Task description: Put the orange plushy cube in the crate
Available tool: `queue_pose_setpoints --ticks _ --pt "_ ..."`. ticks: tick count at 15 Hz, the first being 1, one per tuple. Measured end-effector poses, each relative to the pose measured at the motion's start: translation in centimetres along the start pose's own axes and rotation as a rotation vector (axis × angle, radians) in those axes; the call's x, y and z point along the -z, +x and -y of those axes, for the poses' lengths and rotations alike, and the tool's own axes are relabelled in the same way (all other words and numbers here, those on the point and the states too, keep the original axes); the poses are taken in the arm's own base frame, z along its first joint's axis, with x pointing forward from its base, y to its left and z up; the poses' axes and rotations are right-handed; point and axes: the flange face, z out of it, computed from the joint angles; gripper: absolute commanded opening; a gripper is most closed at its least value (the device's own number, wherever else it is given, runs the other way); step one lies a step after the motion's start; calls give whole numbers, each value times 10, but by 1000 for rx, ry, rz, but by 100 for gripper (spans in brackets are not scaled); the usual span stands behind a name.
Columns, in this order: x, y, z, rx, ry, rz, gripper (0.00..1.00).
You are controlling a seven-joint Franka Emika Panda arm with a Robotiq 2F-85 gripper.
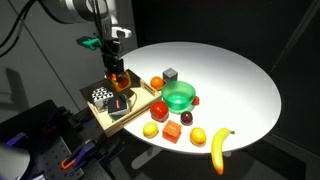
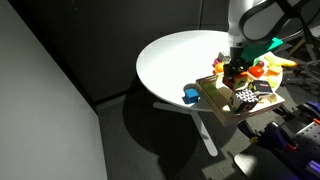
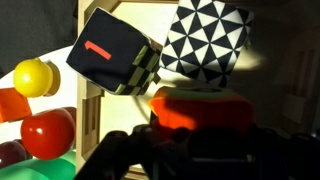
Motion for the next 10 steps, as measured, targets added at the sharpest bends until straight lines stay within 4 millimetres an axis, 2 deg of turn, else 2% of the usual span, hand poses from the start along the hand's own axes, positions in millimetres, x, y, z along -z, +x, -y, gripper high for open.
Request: queue_pose_setpoints --ticks 4,10 --pt "15 -16 -10 -12 6 -18 100" --pt "56 -38 -13 -9 3 -37 100"
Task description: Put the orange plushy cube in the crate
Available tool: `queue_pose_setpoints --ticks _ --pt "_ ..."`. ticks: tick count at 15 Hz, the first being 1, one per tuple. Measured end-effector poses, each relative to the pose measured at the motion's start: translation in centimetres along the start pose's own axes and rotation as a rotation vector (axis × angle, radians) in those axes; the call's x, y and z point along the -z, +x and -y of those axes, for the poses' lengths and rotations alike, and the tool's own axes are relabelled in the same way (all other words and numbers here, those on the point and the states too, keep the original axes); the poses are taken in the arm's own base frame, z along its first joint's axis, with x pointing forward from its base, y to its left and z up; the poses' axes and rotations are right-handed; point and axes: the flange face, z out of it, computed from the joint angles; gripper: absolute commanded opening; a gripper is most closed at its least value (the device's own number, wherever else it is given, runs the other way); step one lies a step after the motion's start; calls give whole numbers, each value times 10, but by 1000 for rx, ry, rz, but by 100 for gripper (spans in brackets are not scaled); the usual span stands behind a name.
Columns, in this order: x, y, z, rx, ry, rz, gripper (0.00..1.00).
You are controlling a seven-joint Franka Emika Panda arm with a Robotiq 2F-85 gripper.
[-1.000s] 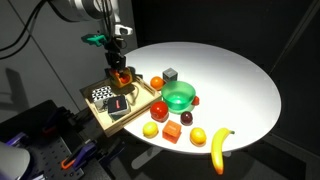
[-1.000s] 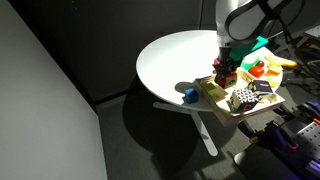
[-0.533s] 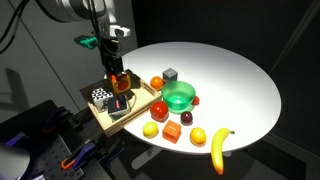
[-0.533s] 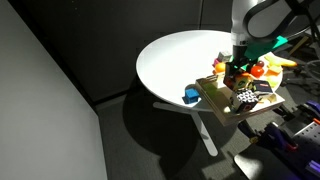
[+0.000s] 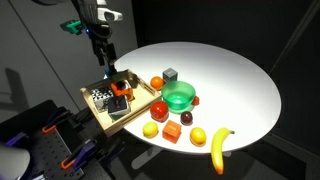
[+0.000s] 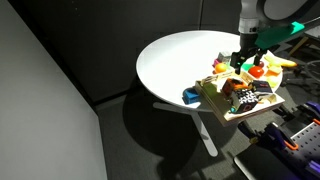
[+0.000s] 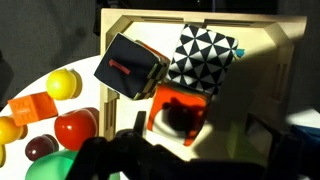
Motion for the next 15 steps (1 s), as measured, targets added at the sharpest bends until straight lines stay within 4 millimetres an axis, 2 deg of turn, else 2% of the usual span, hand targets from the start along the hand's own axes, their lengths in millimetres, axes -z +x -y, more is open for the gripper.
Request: queue_pose_setpoints --ticks 8,15 --pt "43 -38 14 84 23 93 100" --pt "71 -57 11 107 41 72 100"
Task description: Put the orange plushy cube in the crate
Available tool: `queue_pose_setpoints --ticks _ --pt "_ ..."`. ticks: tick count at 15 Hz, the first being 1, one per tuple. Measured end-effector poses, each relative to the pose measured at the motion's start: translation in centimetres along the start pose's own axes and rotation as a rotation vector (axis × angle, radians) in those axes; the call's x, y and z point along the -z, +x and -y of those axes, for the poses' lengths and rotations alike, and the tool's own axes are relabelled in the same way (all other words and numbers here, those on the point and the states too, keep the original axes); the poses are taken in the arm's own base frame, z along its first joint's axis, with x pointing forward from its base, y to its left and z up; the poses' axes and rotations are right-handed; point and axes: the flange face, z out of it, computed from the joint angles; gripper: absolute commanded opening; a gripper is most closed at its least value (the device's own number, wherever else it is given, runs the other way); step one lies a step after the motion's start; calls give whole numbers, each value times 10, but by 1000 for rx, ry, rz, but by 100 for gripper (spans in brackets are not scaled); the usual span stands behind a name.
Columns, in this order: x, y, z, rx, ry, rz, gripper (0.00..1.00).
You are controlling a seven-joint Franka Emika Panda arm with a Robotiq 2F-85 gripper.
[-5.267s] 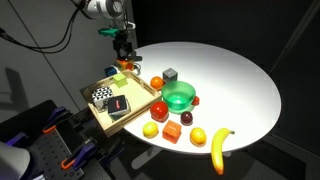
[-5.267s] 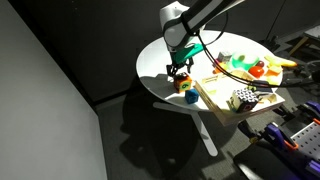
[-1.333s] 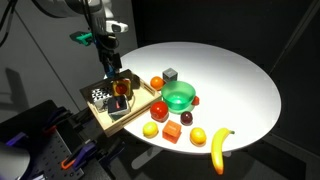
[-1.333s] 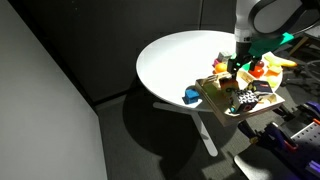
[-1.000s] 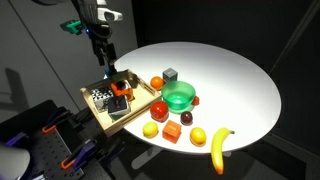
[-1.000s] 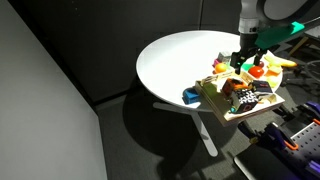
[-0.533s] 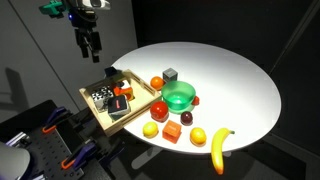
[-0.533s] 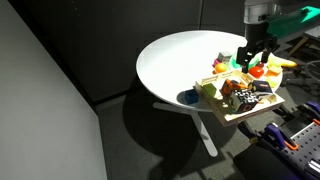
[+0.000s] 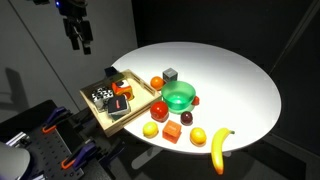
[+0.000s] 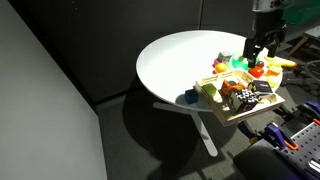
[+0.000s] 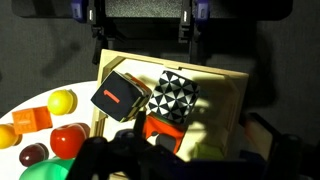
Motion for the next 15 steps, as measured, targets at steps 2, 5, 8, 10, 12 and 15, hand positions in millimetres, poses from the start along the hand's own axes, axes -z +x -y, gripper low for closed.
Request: queue_pose_setpoints --ticks 2,5,8,10,12,15 --pt "6 -7 -2 -3 5 -27 100" --pt "13 -17 -5 -7 16 -85 100" --pt "17 -26 -8 -11 31 -161 100" --pt "18 -30 -10 -14 39 -195 100" --pt "18 -33 -11 -17 41 -202 100" --pt "17 -33 -12 -18 41 -204 100"
